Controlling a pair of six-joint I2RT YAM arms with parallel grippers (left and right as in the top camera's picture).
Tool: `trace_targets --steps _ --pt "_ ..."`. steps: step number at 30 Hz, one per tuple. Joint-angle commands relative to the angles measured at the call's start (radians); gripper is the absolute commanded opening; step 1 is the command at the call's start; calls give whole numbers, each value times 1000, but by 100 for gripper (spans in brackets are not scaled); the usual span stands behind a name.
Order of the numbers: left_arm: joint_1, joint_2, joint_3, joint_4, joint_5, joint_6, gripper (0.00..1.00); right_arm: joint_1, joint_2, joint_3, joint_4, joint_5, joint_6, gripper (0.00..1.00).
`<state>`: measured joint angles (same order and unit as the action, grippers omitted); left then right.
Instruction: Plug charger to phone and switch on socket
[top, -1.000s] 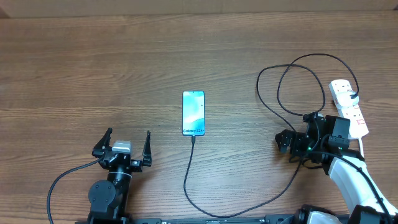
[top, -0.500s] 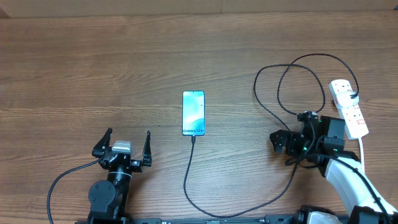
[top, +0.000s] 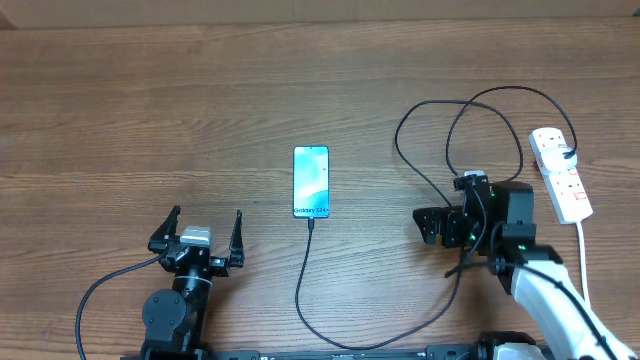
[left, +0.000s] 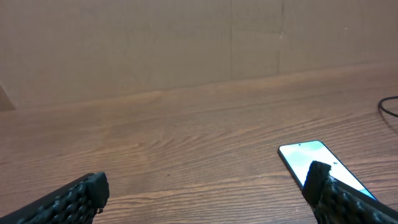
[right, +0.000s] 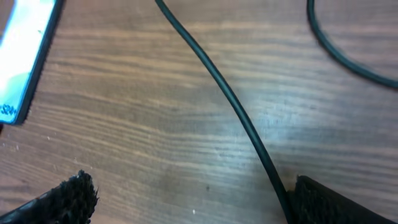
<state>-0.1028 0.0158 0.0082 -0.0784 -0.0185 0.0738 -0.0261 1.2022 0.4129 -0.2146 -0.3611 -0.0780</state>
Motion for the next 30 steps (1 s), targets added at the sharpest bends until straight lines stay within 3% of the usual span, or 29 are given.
trace_targets --steps 1,8,30 --pt "6 -11 -3 1 11 -3 100 3 -61 -101 90 -11 2 100" --pt "6 -11 -3 1 11 -2 100 3 -145 -282 288 -11 19 100" --pt "6 -11 -3 1 11 -3 100 3 -294 -383 360 -3 25 100"
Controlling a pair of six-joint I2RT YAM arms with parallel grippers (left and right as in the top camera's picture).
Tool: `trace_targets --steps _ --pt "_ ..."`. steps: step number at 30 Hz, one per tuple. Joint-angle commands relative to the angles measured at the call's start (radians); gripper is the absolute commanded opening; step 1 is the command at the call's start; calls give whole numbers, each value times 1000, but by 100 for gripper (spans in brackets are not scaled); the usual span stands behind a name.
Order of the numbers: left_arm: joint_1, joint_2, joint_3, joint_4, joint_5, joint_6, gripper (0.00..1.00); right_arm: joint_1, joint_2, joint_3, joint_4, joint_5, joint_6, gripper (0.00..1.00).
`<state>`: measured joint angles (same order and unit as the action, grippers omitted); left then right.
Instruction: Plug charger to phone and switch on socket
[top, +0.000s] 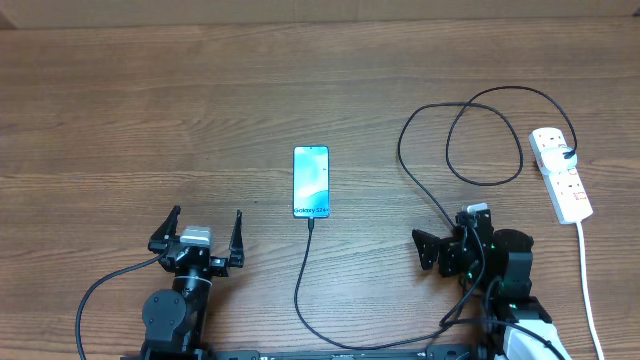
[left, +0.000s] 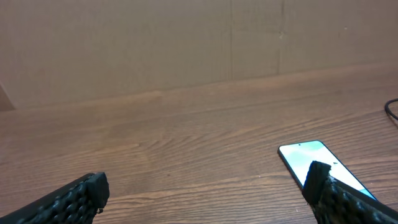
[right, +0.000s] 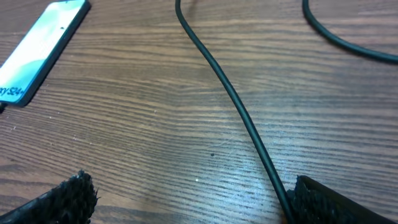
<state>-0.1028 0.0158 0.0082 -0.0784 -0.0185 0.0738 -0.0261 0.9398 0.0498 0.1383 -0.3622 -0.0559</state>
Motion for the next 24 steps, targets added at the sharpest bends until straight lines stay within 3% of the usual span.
trace_targets --steps 1,24 --pt "6 -11 -3 1 11 -3 99 3 -44 -28 7 2 3 100" --pt "6 -11 -3 1 11 -2 100 3 -325 -42 -194 6 5 100"
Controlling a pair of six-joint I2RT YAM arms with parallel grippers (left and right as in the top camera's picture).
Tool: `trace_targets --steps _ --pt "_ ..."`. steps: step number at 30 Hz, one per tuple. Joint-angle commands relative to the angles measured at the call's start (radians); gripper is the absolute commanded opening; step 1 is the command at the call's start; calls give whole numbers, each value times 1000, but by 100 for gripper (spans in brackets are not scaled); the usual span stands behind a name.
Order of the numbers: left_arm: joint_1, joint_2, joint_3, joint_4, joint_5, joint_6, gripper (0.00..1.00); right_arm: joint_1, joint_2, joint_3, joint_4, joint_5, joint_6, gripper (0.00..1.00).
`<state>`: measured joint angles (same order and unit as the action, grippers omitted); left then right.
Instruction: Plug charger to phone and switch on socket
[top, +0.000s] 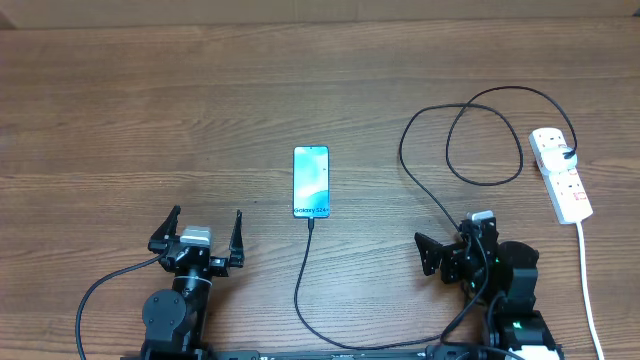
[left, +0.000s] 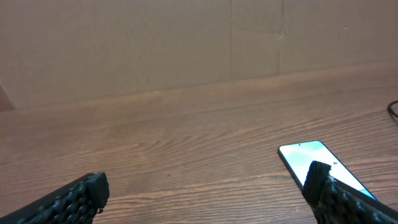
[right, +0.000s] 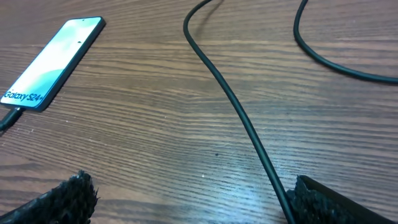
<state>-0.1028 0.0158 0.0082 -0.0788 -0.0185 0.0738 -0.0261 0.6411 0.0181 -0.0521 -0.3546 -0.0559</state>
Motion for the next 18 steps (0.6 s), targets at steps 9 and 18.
trace_targets --steps 9,18 --pt "6 -11 -3 1 11 -3 99 3 -101 -10 -3 -44 7 100" --pt "6 -11 -3 1 11 -3 99 3 -261 -10 -4 -51 7 100"
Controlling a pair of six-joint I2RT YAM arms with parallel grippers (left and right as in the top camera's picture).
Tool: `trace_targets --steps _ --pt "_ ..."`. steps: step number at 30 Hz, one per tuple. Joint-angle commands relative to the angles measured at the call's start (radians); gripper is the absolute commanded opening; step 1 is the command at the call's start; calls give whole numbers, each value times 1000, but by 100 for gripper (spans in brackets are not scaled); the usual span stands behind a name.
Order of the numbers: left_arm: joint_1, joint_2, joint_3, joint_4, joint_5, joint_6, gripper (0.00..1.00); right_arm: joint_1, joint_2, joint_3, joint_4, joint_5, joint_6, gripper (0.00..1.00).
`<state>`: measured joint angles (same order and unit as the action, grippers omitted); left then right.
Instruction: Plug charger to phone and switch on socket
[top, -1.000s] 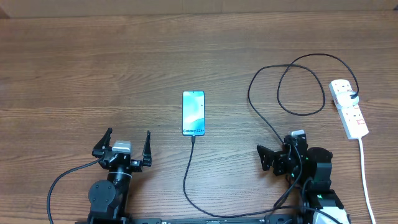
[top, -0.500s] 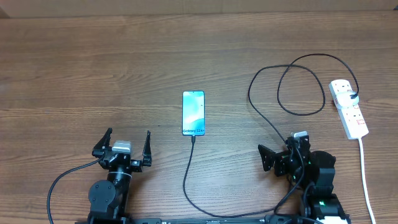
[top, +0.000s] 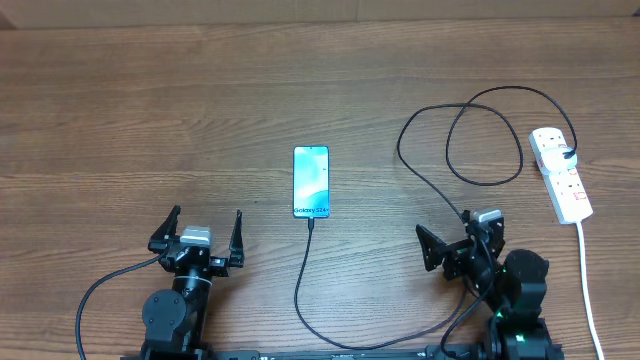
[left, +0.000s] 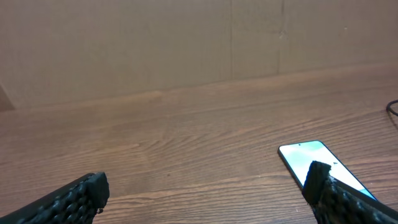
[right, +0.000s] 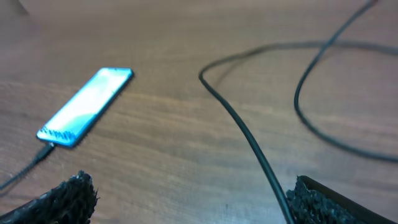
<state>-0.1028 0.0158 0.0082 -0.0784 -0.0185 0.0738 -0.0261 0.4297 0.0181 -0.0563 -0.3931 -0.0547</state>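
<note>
The phone (top: 311, 181) lies screen-up and lit at mid-table, the black charger cable (top: 302, 275) plugged into its near end. That cable loops right to the white socket strip (top: 560, 174) at the far right. My left gripper (top: 197, 232) stands open near the front left, the phone (left: 314, 158) by its right finger. My right gripper (top: 452, 240) is open near the front right, empty; its wrist view shows the phone (right: 87, 106) and the cable (right: 249, 140) running past its right finger.
The cable's loops (top: 470, 135) spread over the right half of the table. The strip's white lead (top: 585, 280) runs down the right side. A wall rises behind the table's far edge (left: 186, 87).
My right wrist has tilted up, so its view now takes in more of the table and the phone farther off. The left arm, phone and strip have not moved.
My right gripper was open at mid-right, near the cable loops. A second later it stood nearer the front edge, then tilted up more at each moment. The phone stayed lit and plugged, and the left arm stayed still throughout.
</note>
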Motion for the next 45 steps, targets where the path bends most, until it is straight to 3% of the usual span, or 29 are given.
trace_targets --steps 1,27,45 --pt "6 -11 -3 1 11 -2 99 3 -67 -10 0 -13 6 100" --pt "6 -11 -3 1 11 -2 99 23 -396 -10 2 -12 5 100" --pt "6 -11 -3 1 11 -3 100 58 -428 -10 2 -12 5 100"
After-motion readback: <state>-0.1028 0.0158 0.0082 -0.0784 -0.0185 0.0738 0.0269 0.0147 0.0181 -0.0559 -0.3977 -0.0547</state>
